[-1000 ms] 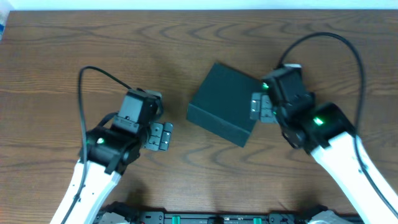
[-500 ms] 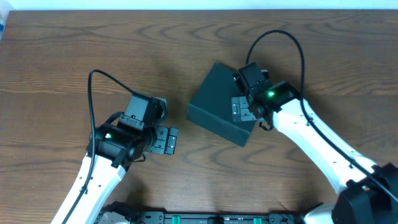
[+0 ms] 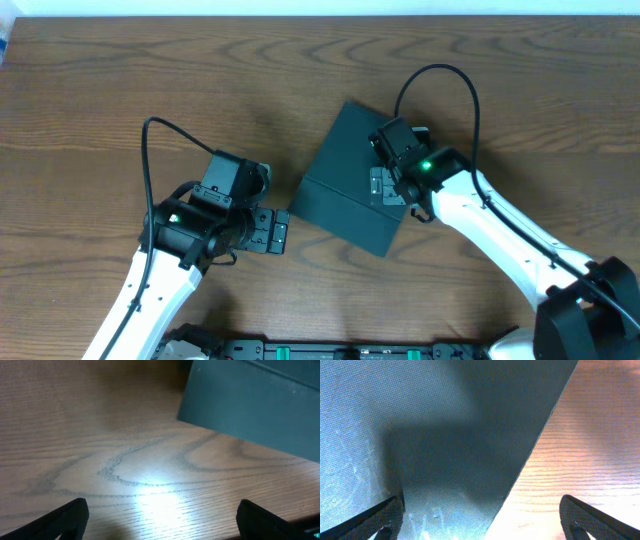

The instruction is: Pack container

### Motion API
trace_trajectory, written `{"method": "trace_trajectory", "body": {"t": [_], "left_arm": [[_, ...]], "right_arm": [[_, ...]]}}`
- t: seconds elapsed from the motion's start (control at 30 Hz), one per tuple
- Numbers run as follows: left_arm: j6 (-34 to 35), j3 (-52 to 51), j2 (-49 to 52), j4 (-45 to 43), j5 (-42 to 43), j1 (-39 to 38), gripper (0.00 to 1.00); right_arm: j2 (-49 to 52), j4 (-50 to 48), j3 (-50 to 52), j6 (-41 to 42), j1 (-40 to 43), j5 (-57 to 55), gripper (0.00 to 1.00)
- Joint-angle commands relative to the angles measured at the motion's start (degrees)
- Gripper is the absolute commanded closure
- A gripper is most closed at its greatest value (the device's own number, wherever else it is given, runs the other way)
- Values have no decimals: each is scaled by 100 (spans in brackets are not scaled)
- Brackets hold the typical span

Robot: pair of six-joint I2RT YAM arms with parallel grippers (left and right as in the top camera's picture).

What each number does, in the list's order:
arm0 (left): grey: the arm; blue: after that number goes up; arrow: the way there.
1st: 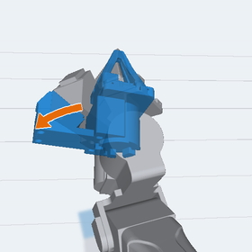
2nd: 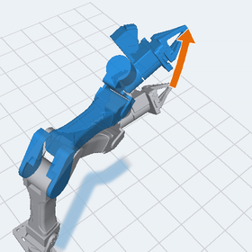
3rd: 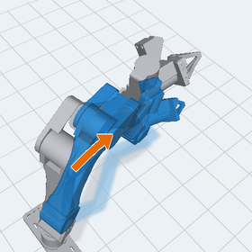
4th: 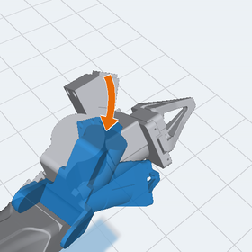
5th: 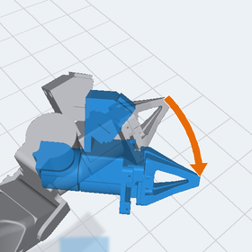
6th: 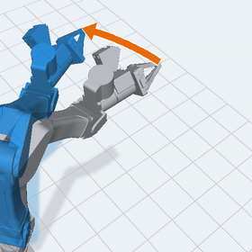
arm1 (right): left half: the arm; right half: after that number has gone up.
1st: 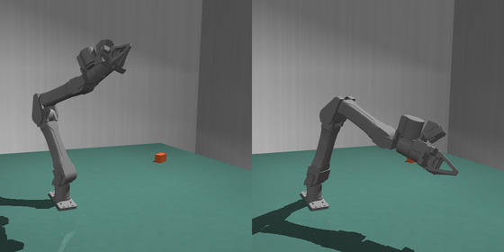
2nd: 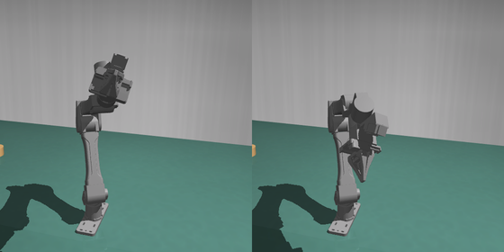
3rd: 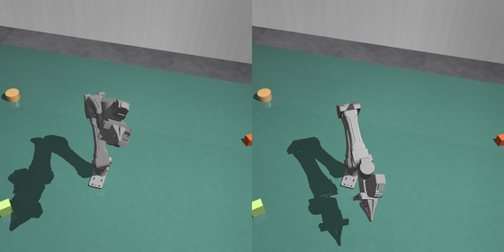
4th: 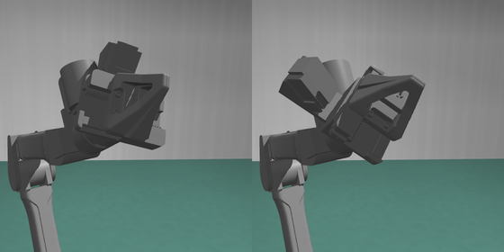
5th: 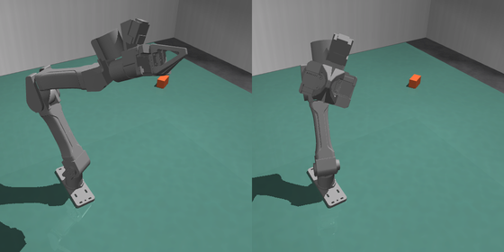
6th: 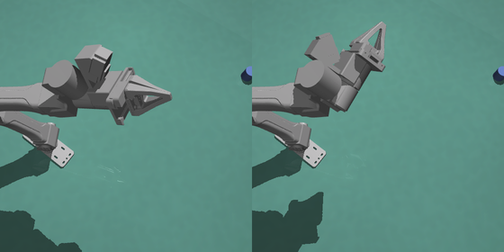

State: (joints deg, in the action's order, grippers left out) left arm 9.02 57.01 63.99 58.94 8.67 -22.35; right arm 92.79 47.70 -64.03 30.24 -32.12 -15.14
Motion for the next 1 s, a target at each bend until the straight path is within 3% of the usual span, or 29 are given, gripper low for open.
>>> {"method": "trace_trajectory", "body": {"t": [0.0,0.4,0.67,0.83,0.97], "left_arm": [[26,0,31,48,42,-17,4],[24,-533,55,-323,382,-31,5],[192,-737,651,-1047,522,-614,5],[516,-737,1106,-1432,326,-802,5],[640,-737,1211,-1812,-295,-807,5]], "right_arm": [[323,133,498,87,-55,-120,1],[321,-35,485,101,-55,-133,1],[219,-2,442,101,-55,-133,1],[208,4,442,101,-55,-136,1],[208,0,442,101,-55,-136,1]]}}
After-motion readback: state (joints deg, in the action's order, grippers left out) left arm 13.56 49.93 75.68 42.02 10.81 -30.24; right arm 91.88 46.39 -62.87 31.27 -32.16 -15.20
